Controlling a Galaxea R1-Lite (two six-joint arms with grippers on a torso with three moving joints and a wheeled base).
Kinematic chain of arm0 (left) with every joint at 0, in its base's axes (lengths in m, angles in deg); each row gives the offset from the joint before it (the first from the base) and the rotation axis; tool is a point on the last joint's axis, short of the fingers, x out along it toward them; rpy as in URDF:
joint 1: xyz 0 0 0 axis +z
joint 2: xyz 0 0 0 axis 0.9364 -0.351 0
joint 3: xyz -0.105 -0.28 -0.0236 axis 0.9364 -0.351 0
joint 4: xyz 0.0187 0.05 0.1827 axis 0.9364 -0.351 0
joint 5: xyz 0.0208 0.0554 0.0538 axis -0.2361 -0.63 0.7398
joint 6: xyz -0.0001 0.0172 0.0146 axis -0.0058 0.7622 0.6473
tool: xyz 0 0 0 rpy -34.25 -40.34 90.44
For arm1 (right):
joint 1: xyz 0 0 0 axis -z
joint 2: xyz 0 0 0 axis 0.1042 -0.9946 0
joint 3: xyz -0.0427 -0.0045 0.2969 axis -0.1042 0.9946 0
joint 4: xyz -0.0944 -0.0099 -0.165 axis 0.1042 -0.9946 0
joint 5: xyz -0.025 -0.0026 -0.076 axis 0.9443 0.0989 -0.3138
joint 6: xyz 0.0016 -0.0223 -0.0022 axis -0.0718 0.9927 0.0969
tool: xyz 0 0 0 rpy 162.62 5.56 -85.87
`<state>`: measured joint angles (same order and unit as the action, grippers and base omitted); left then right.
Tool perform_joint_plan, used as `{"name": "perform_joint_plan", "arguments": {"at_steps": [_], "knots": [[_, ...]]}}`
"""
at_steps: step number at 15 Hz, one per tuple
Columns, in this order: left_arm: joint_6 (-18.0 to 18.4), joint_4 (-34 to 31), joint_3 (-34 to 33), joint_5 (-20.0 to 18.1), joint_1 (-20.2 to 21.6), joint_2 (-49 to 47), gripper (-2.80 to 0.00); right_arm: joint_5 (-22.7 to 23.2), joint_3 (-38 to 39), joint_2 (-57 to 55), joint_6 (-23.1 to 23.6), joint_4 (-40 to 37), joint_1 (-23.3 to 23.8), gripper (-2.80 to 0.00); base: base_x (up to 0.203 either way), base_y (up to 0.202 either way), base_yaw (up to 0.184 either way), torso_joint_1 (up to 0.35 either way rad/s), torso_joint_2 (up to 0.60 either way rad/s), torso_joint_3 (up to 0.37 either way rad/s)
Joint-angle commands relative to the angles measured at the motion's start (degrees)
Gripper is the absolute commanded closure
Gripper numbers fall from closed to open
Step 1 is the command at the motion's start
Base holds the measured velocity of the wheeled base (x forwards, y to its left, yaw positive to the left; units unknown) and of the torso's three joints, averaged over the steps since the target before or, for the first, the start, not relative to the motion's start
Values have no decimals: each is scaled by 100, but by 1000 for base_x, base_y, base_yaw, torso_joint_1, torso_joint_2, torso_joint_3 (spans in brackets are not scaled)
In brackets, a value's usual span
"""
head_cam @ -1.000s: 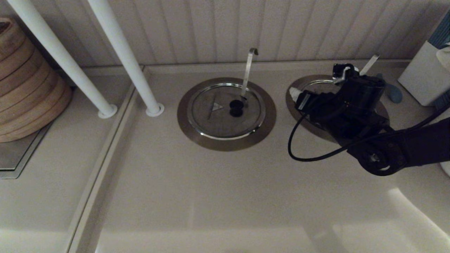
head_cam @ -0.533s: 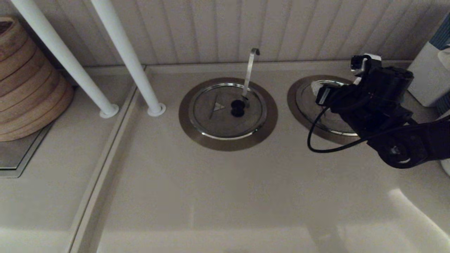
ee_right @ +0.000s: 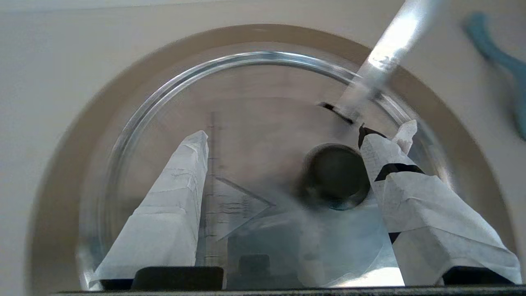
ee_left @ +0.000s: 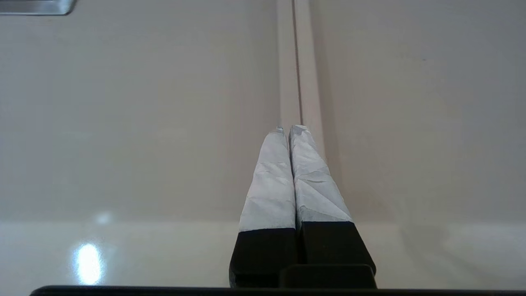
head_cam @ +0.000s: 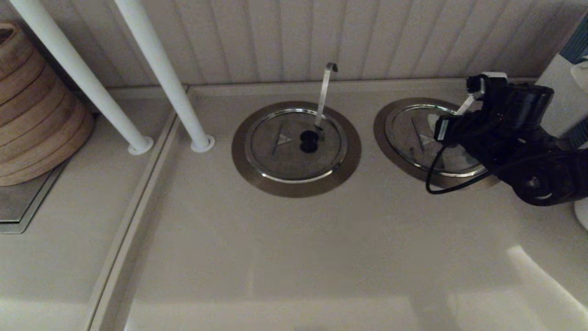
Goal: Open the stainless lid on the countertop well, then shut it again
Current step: Open the lid
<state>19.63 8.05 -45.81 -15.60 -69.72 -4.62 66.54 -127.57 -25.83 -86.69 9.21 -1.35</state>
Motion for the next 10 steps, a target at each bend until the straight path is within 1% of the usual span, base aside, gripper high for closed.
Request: {"name": "perform_joint_plan", "arguments": {"at_steps": [1, 5, 8, 10], "knots": [[-2, 0, 0, 2, 0, 1, 0, -19, -36, -89, 107, 56, 164, -280, 0, 0, 0, 0, 0, 0], [-2, 0, 0, 2, 0, 1, 0, -6, -116, -216, 174, 75, 418, -280, 0, 0, 0, 0, 0, 0], [-2, 0, 0, 2, 0, 1, 0, -16, -413, -435, 181, 210, 703, -280, 0, 0, 0, 0, 0, 0], [-2, 7, 0, 2, 0, 1, 0, 7, -392, -514, 182, 194, 707, -280, 0, 0, 0, 0, 0, 0]]}}
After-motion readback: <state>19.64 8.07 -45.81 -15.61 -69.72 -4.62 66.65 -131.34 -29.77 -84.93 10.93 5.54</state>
